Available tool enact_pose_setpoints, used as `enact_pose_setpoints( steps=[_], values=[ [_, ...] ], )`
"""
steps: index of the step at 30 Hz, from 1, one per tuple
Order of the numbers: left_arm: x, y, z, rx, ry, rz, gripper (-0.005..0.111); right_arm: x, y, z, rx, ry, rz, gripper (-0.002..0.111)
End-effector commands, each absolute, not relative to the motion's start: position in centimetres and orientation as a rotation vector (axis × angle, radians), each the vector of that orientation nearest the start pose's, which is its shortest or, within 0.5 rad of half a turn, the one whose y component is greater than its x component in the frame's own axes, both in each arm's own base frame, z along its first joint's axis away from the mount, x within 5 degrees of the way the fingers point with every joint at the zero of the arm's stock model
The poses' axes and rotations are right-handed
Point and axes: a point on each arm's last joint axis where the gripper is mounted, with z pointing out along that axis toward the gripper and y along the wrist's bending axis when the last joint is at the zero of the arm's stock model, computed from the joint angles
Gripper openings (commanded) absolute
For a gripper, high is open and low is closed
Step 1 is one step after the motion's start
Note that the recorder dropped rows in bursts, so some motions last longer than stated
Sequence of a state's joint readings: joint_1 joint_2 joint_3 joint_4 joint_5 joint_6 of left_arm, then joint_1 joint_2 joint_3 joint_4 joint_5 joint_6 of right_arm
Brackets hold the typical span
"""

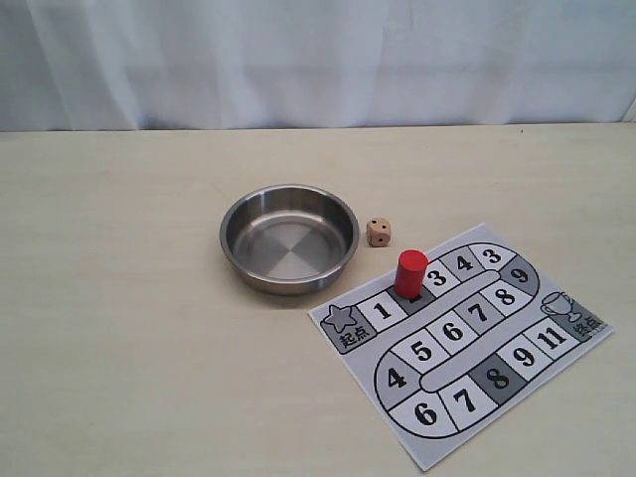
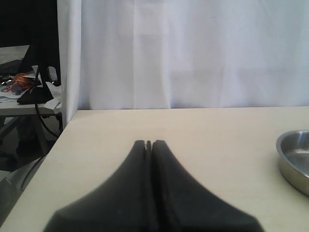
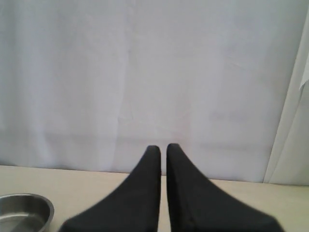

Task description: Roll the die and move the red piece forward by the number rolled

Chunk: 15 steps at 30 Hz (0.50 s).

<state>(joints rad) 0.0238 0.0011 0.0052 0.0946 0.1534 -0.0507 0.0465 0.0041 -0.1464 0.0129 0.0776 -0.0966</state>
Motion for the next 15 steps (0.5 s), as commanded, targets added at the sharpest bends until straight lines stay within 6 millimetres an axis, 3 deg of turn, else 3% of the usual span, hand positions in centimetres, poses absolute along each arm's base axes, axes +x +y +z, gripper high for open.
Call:
enact_pose_setpoints(
  steps=[1,4,7,15],
  values=[
    [5.6,0.3,20.0,0.003,1.627,0.06,0.0,5.1,0.2,23.8,-0.094,1.424,-0.029,0.004],
    [5.6,0.3,20.0,0.003,1.627,0.06,0.0,5.6,0.3,21.4,-0.098,1.494,-0.028,0.004],
    [5.6,0.3,20.0,0.003,1.625,0.059,0.0,5.6,0.3,20.3,-0.106,1.597,-0.026,0.004],
    [5.6,0.3,20.0,0.003,1.625,0.059,0.0,5.6,0.3,20.0,-0.102,1.621,-0.02,0.004]
  ],
)
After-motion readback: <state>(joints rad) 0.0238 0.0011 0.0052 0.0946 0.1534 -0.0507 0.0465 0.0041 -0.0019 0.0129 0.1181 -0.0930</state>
